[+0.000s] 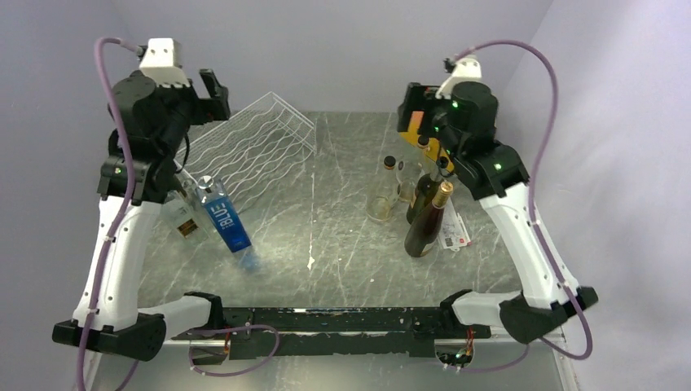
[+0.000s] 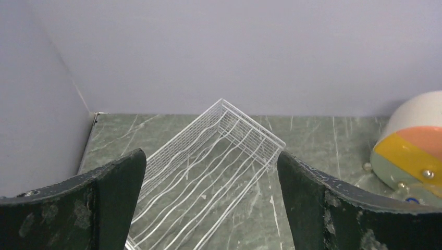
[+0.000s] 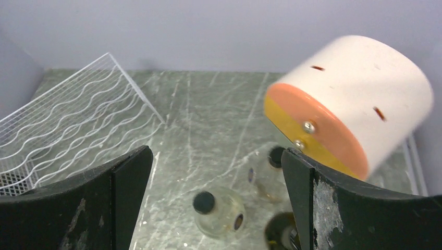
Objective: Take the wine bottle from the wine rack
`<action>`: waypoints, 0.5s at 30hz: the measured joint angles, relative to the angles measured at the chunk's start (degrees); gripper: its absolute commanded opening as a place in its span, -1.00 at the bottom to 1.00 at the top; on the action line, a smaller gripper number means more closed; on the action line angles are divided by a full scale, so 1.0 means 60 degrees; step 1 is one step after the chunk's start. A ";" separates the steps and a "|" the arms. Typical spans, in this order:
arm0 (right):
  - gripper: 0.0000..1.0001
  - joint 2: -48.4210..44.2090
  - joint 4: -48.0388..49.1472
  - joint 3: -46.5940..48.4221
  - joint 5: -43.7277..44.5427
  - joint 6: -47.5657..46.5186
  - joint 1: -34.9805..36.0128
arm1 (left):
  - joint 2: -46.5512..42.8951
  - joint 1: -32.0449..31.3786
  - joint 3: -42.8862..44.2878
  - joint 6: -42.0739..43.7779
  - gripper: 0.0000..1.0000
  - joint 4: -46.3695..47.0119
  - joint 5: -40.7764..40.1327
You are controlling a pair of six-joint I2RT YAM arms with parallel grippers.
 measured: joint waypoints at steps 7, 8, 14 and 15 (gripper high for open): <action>1.00 -0.2295 -0.0164 -0.1206 0.0193 0.0339 -0.0390 | -0.0878 0.1071 -0.0608 -0.0871 0.99 0.0699 0.1741; 1.00 -0.2619 -0.0168 -0.1253 0.0244 0.0339 -0.0390 | -0.1115 0.1071 -0.0729 -0.0965 0.99 0.0729 0.1836; 1.00 -0.3581 -0.0160 -0.1100 0.0681 0.0240 -0.0390 | -0.2317 0.1071 -0.0987 -0.1530 0.99 0.0922 0.2175; 1.00 -0.3606 -0.0146 -0.1071 0.0681 0.0211 -0.0390 | -0.2470 0.1071 -0.0991 -0.1581 0.99 0.0943 0.2182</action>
